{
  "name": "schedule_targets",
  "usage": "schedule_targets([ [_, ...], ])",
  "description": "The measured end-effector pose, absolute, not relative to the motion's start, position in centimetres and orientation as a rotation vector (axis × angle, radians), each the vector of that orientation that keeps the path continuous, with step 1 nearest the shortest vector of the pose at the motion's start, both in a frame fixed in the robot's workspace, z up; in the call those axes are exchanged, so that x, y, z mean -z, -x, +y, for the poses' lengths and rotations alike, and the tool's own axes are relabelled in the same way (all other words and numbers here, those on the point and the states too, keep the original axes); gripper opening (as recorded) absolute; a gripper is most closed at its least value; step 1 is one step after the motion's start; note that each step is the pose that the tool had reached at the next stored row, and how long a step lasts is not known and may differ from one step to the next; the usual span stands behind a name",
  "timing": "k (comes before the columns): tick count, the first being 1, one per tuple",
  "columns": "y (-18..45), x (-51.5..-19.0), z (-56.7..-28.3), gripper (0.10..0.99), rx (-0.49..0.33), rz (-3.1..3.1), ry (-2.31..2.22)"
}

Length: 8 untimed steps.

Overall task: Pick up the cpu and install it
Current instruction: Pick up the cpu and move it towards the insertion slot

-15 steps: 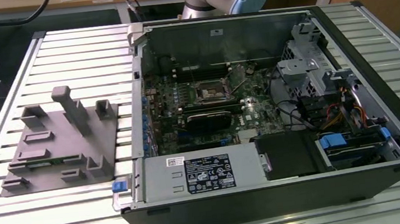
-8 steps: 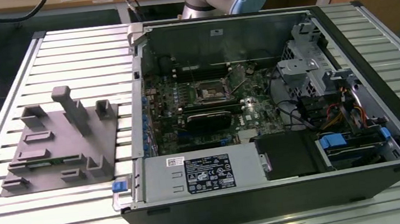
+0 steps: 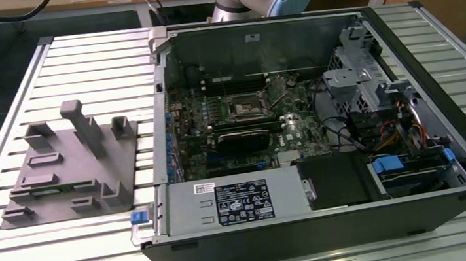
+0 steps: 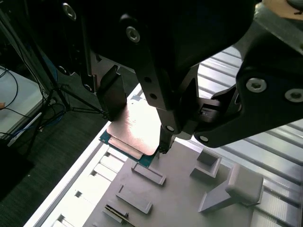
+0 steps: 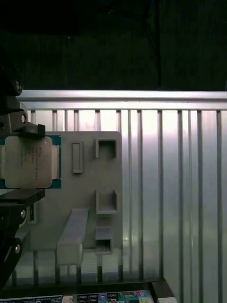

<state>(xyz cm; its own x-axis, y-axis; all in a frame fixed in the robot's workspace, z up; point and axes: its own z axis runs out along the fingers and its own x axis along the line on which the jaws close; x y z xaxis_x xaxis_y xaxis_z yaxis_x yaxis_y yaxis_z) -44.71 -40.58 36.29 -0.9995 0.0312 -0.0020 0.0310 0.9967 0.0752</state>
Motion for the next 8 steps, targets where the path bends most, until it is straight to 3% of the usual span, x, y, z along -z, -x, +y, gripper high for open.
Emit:
schedule_targets([
  [8, 44.71, -37.02, -40.56, 0.529, -0.118, 3.136, -0.049],
])
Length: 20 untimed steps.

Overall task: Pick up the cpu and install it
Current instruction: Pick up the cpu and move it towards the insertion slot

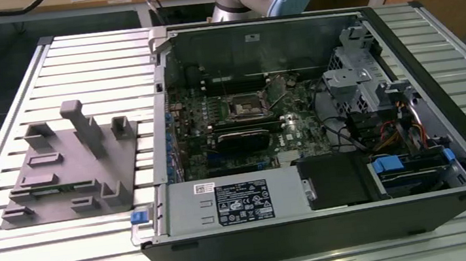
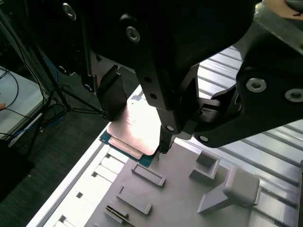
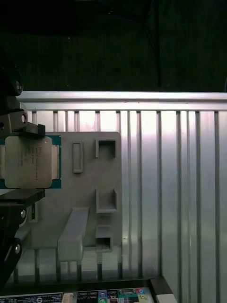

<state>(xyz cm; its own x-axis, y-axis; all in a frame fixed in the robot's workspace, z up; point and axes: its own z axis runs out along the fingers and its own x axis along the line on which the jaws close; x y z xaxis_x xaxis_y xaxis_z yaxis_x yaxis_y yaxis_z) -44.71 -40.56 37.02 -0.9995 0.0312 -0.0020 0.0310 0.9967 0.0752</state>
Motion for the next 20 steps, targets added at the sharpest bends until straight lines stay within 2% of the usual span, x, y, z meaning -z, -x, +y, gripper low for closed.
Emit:
schedule_targets([
  [20, 44.7, -41.1, -40.4, 0.529, -0.118, 3.136, -0.049],
])
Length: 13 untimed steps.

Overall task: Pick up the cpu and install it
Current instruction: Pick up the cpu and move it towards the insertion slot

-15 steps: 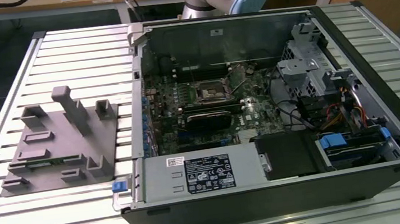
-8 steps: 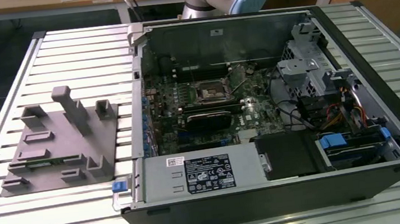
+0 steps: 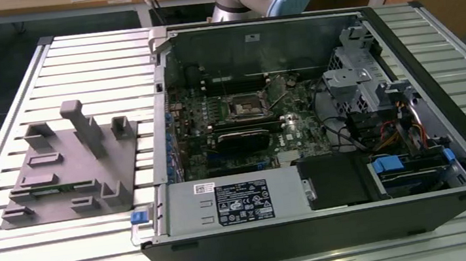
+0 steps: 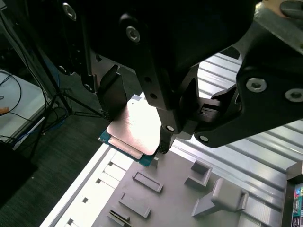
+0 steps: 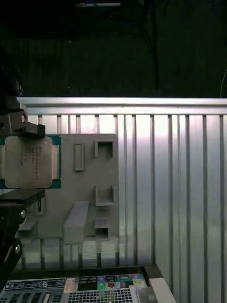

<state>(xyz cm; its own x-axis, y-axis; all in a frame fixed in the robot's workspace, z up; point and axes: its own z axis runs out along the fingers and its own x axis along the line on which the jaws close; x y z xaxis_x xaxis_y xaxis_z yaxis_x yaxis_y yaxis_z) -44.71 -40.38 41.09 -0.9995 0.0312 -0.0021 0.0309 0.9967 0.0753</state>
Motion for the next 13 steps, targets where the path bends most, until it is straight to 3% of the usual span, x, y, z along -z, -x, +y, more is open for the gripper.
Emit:
schedule_targets([
  [13, 44.5, -42.3, -40.3, 0.529, -0.118, 3.136, -0.049],
])
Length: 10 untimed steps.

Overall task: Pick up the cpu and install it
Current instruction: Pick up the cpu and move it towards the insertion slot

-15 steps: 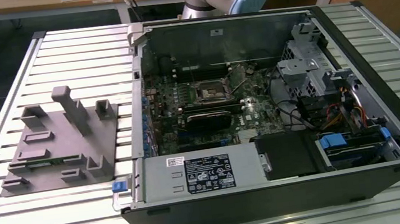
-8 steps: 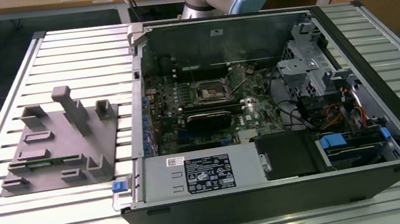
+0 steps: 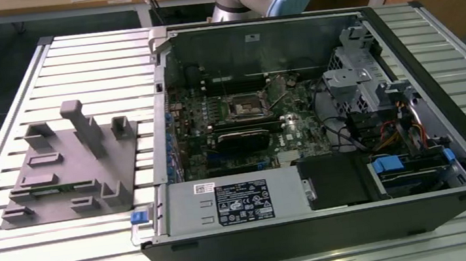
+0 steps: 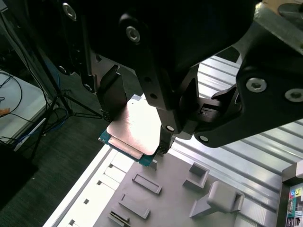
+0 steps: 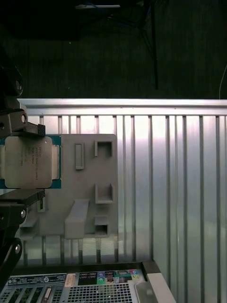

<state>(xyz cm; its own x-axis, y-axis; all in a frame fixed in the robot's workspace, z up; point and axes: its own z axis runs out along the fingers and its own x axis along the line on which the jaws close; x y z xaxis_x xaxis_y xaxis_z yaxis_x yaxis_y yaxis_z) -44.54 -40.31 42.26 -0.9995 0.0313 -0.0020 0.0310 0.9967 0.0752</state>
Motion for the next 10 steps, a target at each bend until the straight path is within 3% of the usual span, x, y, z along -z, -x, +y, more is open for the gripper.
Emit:
schedule_targets([
  [10, 43.56, -42.26, -40.29, 0.529, -0.118, 3.136, -0.049],
])
